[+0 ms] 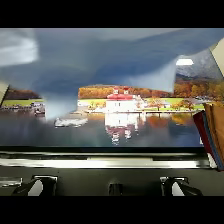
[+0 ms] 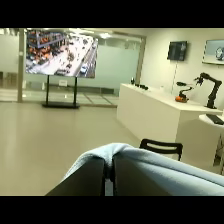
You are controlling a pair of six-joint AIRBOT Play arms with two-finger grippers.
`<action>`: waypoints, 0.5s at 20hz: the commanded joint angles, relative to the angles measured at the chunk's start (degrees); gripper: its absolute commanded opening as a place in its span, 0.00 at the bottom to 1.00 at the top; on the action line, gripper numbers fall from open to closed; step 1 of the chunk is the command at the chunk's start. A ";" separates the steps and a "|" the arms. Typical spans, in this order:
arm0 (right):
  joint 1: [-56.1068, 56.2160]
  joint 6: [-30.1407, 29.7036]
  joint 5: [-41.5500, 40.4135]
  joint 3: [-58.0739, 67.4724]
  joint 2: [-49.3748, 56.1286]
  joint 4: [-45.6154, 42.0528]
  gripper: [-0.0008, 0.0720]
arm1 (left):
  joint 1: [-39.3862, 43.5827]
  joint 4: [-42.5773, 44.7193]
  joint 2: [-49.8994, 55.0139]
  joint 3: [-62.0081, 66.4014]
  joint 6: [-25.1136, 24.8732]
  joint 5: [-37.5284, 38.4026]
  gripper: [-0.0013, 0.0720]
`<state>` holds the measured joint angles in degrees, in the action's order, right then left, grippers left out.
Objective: Fold the clothes and pants, and hang the long-sleeved shirts on hangers.
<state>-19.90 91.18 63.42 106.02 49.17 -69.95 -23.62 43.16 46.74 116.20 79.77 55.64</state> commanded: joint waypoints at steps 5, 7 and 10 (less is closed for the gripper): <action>0.07 3.10 -4.11 2.62 -6.64 -5.29 0.08 | -0.63 4.11 -2.19 2.40 3.87 -2.27 0.05; 0.07 3.10 0.09 2.58 -4.70 -7.85 0.08 | -0.63 8.37 0.61 2.05 5.79 4.76 0.05; 0.31 3.78 14.45 2.10 4.70 -7.67 0.08 | -0.55 6.71 6.29 -7.17 5.70 16.59 0.05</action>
<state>-19.79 94.17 66.76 108.36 47.86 -76.03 -24.14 48.60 49.01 114.80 84.47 62.24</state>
